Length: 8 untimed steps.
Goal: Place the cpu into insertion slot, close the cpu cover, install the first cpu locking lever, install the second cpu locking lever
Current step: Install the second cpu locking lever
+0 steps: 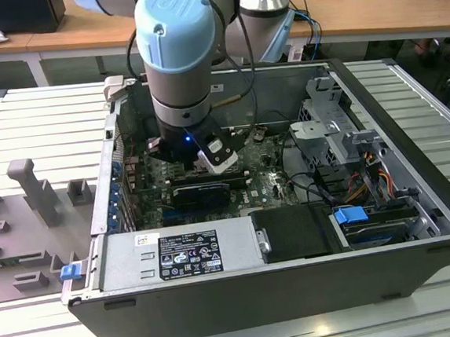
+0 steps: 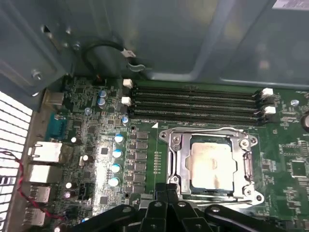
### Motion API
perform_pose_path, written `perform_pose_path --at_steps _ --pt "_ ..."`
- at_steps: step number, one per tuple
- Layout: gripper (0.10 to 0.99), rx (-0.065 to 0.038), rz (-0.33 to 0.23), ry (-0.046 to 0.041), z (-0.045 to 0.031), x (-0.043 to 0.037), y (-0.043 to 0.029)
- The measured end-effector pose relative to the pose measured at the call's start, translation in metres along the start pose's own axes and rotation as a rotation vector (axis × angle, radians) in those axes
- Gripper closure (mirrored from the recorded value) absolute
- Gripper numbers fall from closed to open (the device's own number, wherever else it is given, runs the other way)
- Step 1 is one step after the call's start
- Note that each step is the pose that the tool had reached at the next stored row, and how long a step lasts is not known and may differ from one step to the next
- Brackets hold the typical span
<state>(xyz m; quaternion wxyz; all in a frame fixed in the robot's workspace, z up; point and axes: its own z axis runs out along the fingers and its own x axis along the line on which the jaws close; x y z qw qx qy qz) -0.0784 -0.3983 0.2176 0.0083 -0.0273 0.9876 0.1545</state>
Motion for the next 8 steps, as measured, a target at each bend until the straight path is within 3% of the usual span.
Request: perform_pose_path --at_steps 4,8 --pt "0.980 0.000 0.000 0.0001 -0.0070 -0.0002 0.0023" --pt "0.980 0.000 0.000 0.0000 -0.0082 -0.0002 0.0026"
